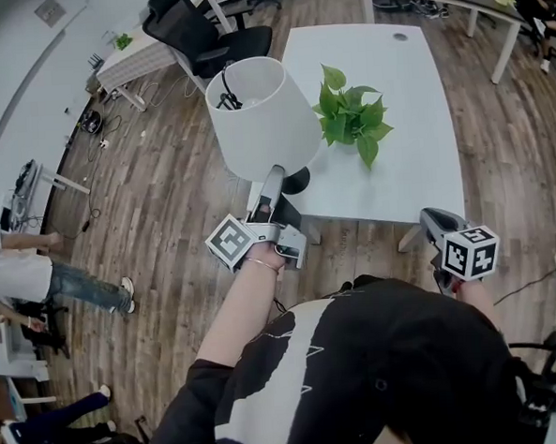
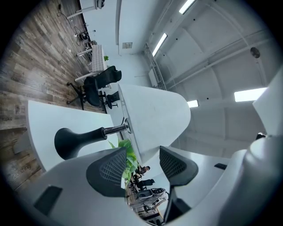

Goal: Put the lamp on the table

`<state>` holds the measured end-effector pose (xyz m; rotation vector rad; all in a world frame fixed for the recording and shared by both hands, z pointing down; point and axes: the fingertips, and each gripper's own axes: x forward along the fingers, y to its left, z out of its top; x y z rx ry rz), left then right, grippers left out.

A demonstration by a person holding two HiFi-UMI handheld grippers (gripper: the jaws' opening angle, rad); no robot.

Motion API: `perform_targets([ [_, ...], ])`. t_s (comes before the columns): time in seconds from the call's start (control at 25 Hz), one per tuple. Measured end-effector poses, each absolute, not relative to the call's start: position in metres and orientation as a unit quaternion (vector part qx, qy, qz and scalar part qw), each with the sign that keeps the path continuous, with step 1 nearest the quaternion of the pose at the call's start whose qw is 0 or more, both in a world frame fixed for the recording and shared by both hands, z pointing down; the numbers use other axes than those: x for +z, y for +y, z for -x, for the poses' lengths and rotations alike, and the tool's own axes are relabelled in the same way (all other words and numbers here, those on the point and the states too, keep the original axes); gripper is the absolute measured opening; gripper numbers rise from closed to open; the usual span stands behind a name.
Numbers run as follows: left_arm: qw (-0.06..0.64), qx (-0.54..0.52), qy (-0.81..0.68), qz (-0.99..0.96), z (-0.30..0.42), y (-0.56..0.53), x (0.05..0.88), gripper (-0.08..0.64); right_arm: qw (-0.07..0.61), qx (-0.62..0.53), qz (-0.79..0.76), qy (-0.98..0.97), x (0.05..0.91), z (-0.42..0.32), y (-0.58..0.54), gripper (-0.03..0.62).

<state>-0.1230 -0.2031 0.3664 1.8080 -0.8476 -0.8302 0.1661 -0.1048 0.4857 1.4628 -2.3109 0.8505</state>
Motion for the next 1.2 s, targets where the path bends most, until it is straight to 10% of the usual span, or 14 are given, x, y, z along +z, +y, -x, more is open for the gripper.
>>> perform_targets([
  [1.2, 0.51, -0.327, -0.362, -0.708, 0.164, -0.111, 0.418, 0.178, 0.163, 0.302, -0.486, -0.804, 0.491, -0.116, -0.039, 0.031],
])
